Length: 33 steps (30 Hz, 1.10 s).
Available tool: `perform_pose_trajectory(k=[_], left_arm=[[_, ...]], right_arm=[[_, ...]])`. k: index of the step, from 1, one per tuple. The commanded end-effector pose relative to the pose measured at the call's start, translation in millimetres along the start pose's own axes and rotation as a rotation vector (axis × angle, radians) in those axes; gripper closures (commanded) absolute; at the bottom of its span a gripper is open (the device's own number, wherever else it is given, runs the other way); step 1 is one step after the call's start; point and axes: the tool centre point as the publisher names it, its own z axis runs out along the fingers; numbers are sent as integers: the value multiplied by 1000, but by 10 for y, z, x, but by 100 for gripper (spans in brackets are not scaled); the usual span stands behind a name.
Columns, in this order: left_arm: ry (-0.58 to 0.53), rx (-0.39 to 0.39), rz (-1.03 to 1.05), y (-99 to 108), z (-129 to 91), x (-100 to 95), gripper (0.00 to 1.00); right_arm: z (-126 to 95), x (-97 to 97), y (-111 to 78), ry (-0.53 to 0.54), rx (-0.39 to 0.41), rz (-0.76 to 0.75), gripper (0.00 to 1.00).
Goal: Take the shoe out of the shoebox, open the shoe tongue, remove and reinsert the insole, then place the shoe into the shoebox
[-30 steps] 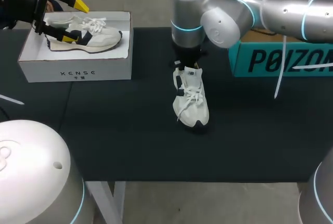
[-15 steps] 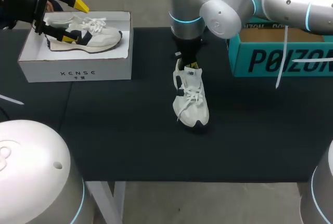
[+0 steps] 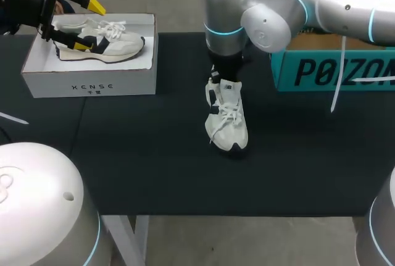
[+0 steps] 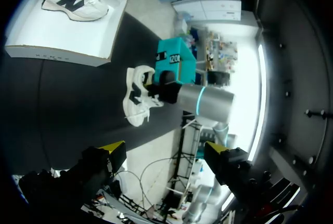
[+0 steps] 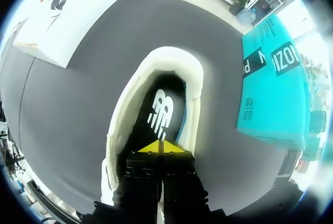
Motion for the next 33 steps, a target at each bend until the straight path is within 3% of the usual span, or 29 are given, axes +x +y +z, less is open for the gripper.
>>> perform_pose_trajectory(k=[1, 17, 28, 33], left_arm=[[-2, -1, -1, -5, 1, 2, 0], [-2, -1, -1, -5, 1, 2, 0], [-2, -1, -1, -5, 1, 2, 0], [-2, -1, -1, -5, 1, 2, 0]], right_arm=[[163, 63, 47, 7, 13, -1, 100], [387, 197, -2, 56, 40, 2, 100], [-127, 85, 233, 48, -79, -17, 100], [-169, -62, 319, 6, -100, -16, 100]])
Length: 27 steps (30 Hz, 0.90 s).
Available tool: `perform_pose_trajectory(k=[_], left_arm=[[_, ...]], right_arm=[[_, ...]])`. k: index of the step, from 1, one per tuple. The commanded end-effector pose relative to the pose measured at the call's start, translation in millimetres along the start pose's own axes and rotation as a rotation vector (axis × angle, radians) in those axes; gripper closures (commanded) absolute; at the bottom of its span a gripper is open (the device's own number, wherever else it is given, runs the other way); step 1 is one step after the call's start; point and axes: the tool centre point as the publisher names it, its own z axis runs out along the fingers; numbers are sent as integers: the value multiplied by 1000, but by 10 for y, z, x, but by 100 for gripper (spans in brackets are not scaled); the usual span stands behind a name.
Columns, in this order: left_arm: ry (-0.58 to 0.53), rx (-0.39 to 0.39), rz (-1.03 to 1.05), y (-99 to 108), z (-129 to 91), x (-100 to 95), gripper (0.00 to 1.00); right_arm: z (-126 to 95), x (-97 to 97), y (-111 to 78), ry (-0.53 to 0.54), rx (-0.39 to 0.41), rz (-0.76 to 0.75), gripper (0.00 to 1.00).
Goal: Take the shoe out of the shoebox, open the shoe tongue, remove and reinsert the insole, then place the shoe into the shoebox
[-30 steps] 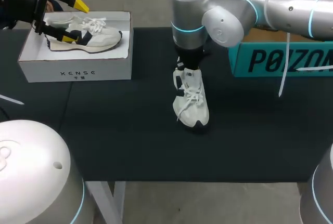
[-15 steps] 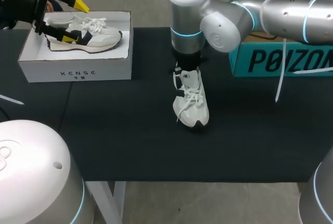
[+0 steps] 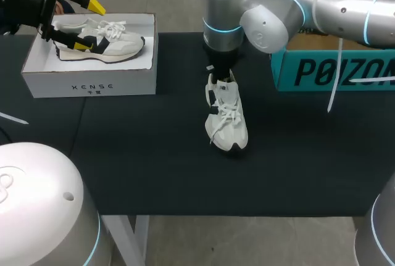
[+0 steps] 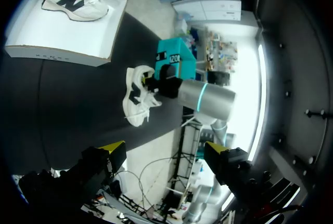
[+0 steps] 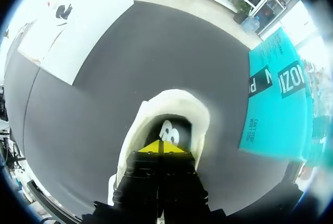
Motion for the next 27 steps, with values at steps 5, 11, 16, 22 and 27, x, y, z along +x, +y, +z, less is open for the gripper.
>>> perform_pose_trajectory(k=[5, 11, 16, 22, 27], left_arm=[[-2, -1, -1, -5, 1, 3, 0], [-2, -1, -1, -5, 1, 3, 0], [-2, -1, -1, -5, 1, 3, 0], [-2, -1, -1, -5, 1, 3, 0], [-2, -1, -1, -5, 1, 3, 0]], right_arm=[[-36, -146, -44, -43, 7, 3, 100], [124, -126, -73, -50, 43, 1, 100], [244, -110, -76, -50, 62, 5, 100], [349, -61, -82, -38, 77, 4, 100], [430, -18, -109, -30, 90, -1, 100]])
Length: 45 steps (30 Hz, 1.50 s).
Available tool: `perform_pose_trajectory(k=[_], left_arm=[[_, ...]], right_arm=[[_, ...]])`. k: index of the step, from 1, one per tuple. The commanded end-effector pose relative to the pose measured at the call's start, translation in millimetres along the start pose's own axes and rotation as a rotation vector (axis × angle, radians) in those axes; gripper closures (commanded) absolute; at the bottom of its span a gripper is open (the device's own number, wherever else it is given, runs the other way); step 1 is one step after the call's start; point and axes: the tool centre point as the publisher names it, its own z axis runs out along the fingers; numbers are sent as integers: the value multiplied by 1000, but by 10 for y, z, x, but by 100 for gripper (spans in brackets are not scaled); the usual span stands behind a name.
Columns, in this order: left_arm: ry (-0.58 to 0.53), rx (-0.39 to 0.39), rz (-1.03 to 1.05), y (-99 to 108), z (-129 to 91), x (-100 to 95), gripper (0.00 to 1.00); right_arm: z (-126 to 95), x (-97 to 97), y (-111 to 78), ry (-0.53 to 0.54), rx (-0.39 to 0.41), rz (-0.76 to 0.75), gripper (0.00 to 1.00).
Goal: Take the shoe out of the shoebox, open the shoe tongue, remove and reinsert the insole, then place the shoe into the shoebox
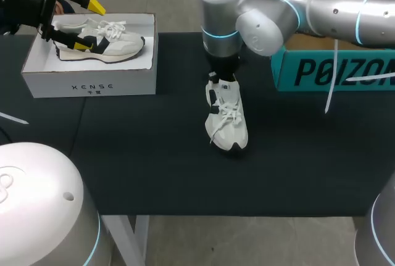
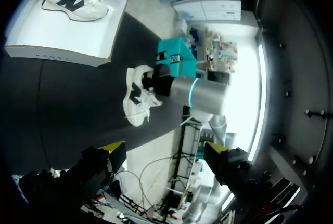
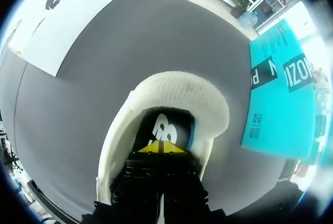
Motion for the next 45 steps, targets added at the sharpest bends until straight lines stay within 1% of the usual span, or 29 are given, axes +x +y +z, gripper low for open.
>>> perform_pose_trajectory(k=[1, 4, 7, 10, 12, 15, 19, 22, 24, 27, 29, 39, 45], left_arm=[[-2, -1, -1, -5, 1, 2, 0], [-2, -1, -1, -5, 1, 2, 0], [-2, -1, -1, -5, 1, 2, 0], [-2, -1, -1, -5, 1, 2, 0], [-2, -1, -1, -5, 1, 2, 0], [-2, -1, -1, -5, 1, 2, 0], [-2, -1, -1, -5, 1, 2, 0], [-2, -1, -1, -5, 1, 2, 0], [-2, -1, -1, -5, 1, 2, 0], [-2, -1, -1, -5, 1, 2, 0], [-2, -1, -1, -5, 1, 2, 0], [-2, -1, -1, -5, 1, 2, 0], [-2, -1, -1, -5, 1, 2, 0]], right_arm=[[133, 46, 19, 7, 16, -3, 100], [192, 69, -11, 22, 27, 6, 100], [201, 105, -36, 36, 31, 9, 100], [143, 150, -49, 51, 28, 5, 100], [39, 147, -50, 53, 11, 1, 100], [-107, 83, -50, 32, -20, 5, 100], [-300, -58, -27, -5, -50, 12, 100], [-366, -177, -3, -28, -61, 22, 100], [-373, -247, 7, -46, -63, 26, 100], [-324, -328, 26, -65, -59, 25, 100], [-274, -338, 37, -69, -51, 25, 100], [-13, -111, 0, -28, -6, 13, 100], [120, -53, -49, -21, 14, 5, 100]])
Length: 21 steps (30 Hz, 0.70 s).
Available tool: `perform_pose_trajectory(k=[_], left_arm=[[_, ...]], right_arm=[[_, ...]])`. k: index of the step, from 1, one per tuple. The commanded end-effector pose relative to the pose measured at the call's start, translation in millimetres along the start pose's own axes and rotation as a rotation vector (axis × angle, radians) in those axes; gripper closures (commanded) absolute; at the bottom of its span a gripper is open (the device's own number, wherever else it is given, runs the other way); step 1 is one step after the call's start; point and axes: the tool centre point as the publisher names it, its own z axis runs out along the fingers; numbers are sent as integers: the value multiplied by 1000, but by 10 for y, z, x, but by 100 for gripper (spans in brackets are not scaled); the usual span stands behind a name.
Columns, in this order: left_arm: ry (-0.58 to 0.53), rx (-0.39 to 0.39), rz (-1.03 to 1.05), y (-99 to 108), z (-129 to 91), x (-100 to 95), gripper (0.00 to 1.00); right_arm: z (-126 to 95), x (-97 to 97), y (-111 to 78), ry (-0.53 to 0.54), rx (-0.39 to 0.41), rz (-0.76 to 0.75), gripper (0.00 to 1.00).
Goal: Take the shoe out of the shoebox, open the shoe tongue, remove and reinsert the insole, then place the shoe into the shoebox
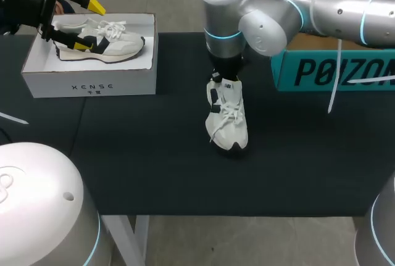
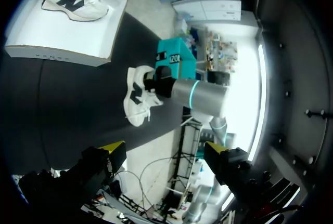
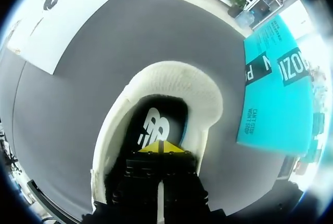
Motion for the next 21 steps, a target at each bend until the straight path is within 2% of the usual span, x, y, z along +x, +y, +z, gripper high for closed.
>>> perform_pose_trajectory(k=[1, 10, 21], left_arm=[[-2, -1, -1, -5, 1, 2, 0], [-2, -1, -1, -5, 1, 2, 0], [-2, -1, -1, -5, 1, 2, 0]], right_arm=[[149, 48, 18, 4, 17, -1, 100], [187, 145, -2, 18, 30, -7, 100], [-373, 39, 8, 18, -52, -10, 100]])
